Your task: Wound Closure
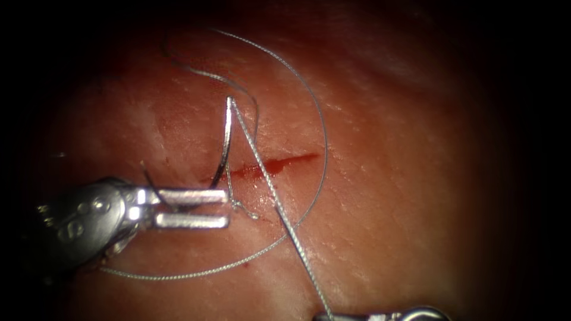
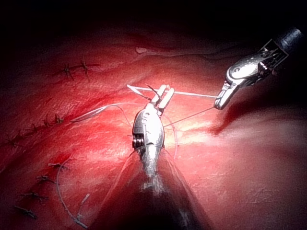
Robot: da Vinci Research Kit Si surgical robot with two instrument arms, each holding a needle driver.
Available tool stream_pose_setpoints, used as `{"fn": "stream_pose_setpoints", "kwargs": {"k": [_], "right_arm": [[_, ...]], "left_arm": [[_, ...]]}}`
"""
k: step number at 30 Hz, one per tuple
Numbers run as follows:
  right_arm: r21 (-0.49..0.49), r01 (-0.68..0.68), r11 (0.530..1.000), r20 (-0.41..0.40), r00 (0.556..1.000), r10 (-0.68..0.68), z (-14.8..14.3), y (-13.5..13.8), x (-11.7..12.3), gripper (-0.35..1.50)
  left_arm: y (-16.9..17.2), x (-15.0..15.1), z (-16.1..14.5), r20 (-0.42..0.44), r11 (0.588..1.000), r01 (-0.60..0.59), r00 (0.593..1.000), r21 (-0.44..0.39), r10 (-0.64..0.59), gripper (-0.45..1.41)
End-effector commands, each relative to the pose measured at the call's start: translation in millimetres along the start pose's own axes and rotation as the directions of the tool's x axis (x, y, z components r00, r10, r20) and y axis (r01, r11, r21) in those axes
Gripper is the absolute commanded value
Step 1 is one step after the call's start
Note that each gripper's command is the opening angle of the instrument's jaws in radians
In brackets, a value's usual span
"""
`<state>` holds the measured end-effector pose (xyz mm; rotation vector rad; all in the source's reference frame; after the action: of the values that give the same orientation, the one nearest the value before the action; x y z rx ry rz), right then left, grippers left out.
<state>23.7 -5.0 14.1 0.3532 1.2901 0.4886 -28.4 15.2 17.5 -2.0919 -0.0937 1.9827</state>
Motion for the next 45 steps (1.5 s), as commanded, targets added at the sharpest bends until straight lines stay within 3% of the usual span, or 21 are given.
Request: {"fn": "stream_pose_setpoints", "kwargs": {"k": [1, 2, 4, 7, 9, 12, 16, 25, 28, 30, 31, 32, 39, 45], "right_arm": [[0.006, 0.025, 1.000, -0.010, 1.000, -0.025, 1.8, -0.6, 1.1, -0.35], [-0.007, 0.060, 0.998, -0.037, 0.997, -0.061, 2.7, -0.3, 1.6, 0.31], [-0.038, 0.101, 0.994, -0.055, 0.993, -0.104, 3.4, 1.0, 1.2, 1.01], [-0.061, 0.097, 0.993, -0.057, 0.993, -0.100, 3.7, 3.8, -0.1, 1.28], [-0.084, 0.093, 0.992, -0.070, 0.993, -0.099, 3.6, 6.2, -1.4, 1.31], [-0.143, 0.090, 0.986, -0.061, 0.993, -0.100, 4.6, 10.6, -4.0, 1.31], [-0.195, 0.095, 0.976, -0.043, 0.994, -0.105, 7.0, 14.2, -6.4, 1.24], [-0.203, 0.045, 0.978, 0.005, 0.999, -0.045, 10.6, 16.4, -11.5, 1.14], [-0.193, 0.036, 0.981, 0.000, 0.999, -0.037, 11.1, 16.5, -11.1, 1.13], [-0.186, 0.026, 0.982, 0.000, 1.000, -0.026, 11.5, 16.4, -10.6, 0.91], [-0.142, 0.016, 0.990, -0.006, 1.000, -0.017, 11.8, 16.3, -10.6, 0.02], [-0.127, 0.019, 0.992, 0.006, 1.000, -0.018, 12.0, 16.2, -10.9, -0.35], [-0.104, 0.017, 0.994, 0.011, 1.000, -0.016, 8.1, 14.3, -9.9, -0.35], [-0.088, 0.017, 0.996, 0.010, 1.000, -0.016, 2.9, 10.8, -8.3, -0.35]], "left_arm": [[-0.4, -0.5, 0.4, -0.003, 1.000, -0.006, 1.000, 0.001, 0.006, -0.45], [-0.6, -0.4, 0.0, -0.003, 1.000, -0.026, 1.000, 0.001, 0.026, -0.45], [-1.9, 0.2, -1.2, 0.016, 0.999, -0.033, 0.999, 0.020, 0.033, -0.45], [-4.9, 1.4, -4.1, 0.084, 0.994, -0.072, 0.994, 0.079, 0.065, -0.45], [-7.4, 2.4, -6.3, 0.117, 0.987, -0.088, 0.990, 0.137, 0.072, -0.45], [-9.3, 3.3, -8.7, 0.122, 0.978, -0.093, 0.990, 0.185, 0.071, -0.45], [-8.9, 3.1, -8.9, 0.113, 0.978, -0.099, 0.990, 0.183, 0.079, -0.45], [-8.3, 3.3, -8.5, 0.095, 0.981, -0.100, 0.992, 0.168, 0.085, -0.45], [-8.3, 3.2, -8.3, 0.089, 0.981, -0.100, 0.992, 0.163, 0.086, -0.45], [-8.2, 3.2, -8.1, 0.088, 0.982, -0.101, 0.992, 0.163, 0.087, -0.45], [-8.0, 3.0, -8.0, 0.084, 0.982, -0.102, 0.992, 0.159, 0.090, -0.45], [-7.8, 2.9, -7.8, 0.080, 0.982, -0.105, 0.992, 0.157, 0.093, -0.45], [-7.9, 1.5, -7.1, 0.070, 0.983, -0.110, 0.992, 0.150, 0.100, -0.45], [-6.5, 0.0, -6.0, 0.048, 0.984, -0.119, 0.992, 0.135, 0.114, -0.45]]}}
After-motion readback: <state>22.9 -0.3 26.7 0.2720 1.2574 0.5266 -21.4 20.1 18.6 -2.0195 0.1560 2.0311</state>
